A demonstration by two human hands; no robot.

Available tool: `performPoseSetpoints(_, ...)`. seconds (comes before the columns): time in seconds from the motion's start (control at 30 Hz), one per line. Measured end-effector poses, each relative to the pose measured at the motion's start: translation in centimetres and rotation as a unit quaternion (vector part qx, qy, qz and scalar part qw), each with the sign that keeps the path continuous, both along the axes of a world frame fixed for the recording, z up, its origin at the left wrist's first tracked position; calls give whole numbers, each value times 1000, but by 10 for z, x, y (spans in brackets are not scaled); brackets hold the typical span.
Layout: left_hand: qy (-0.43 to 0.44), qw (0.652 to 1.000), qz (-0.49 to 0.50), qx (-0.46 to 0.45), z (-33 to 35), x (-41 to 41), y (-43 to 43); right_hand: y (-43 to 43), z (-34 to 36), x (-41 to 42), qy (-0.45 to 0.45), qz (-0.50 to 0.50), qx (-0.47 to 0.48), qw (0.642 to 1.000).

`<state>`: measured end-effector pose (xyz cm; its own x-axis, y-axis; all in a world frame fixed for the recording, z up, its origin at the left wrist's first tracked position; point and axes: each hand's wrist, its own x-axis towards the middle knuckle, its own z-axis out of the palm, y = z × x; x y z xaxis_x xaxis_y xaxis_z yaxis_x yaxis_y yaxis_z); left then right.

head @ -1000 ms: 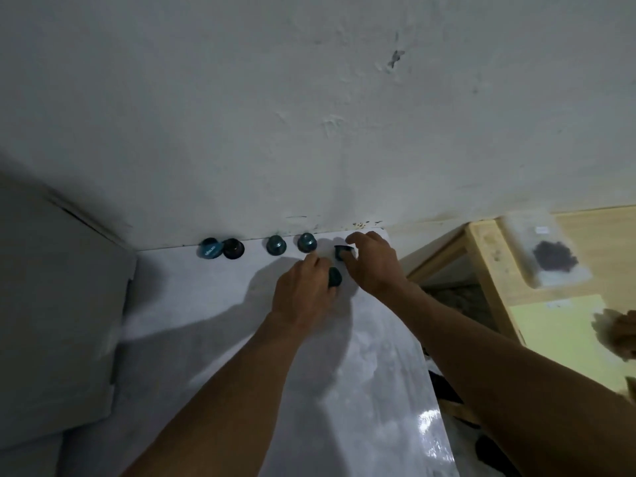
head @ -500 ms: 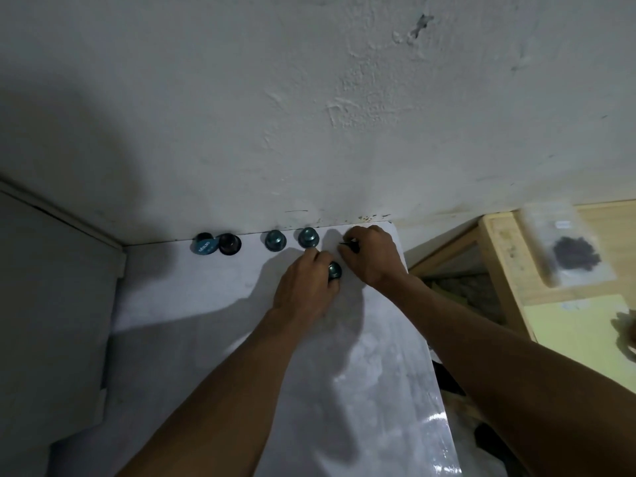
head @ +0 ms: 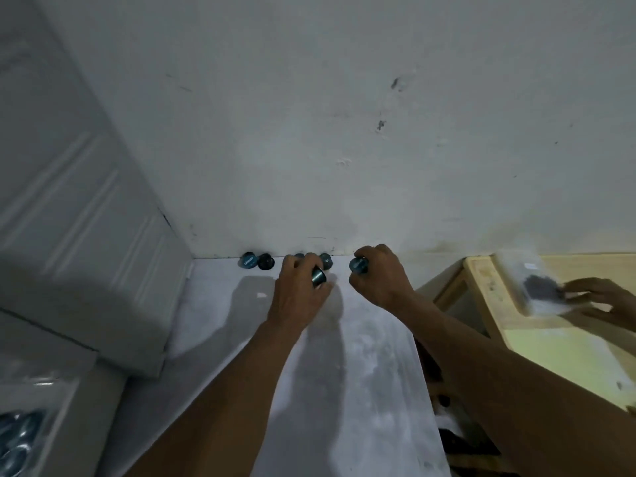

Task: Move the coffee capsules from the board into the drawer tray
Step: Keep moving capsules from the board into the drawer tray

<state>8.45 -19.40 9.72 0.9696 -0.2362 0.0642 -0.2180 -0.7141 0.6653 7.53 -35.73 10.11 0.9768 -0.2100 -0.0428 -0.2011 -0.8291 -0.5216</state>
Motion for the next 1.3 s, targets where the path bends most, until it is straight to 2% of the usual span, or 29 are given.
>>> performPoseSetpoints(0.23,-98,991,79,-39,44,-68,34,27,42,-63,-85,68,3,994)
performPoseSetpoints(0.4,-97,984,130,-73,63,-126,70,57,61,-116,-122,121,18,985)
performPoseSetpoints(0.63,-67,977,195,-47,76,-217,140,130,70,-179,-135,202,34,969)
performPoseSetpoints(0.83,-104,960,259,-24,87,-266,210,206,81,-208,-155,280,53,946)
performPoseSetpoints(0.97,-98,952,290,-2,93,-284,266,263,88,-218,-157,310,59,936)
performPoseSetpoints(1.3,-121,952,277,54,106,-304,424,425,85,-224,-159,327,60,930)
